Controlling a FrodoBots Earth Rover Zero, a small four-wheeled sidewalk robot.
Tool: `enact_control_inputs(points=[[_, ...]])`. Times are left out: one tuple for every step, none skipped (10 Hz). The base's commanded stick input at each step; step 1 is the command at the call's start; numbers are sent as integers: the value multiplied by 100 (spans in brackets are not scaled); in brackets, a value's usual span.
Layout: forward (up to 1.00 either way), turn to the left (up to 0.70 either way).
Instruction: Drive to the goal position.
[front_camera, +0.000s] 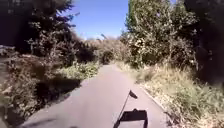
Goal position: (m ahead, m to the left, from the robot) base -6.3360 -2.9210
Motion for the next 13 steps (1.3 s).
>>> enact_control_inputs(points=[[100,0],[100,0],[100,0],[100,0],[100,0],[100,0],[100,0],[100,0],[100,0],[100,0],[100,0],[100,0],[100,0]])
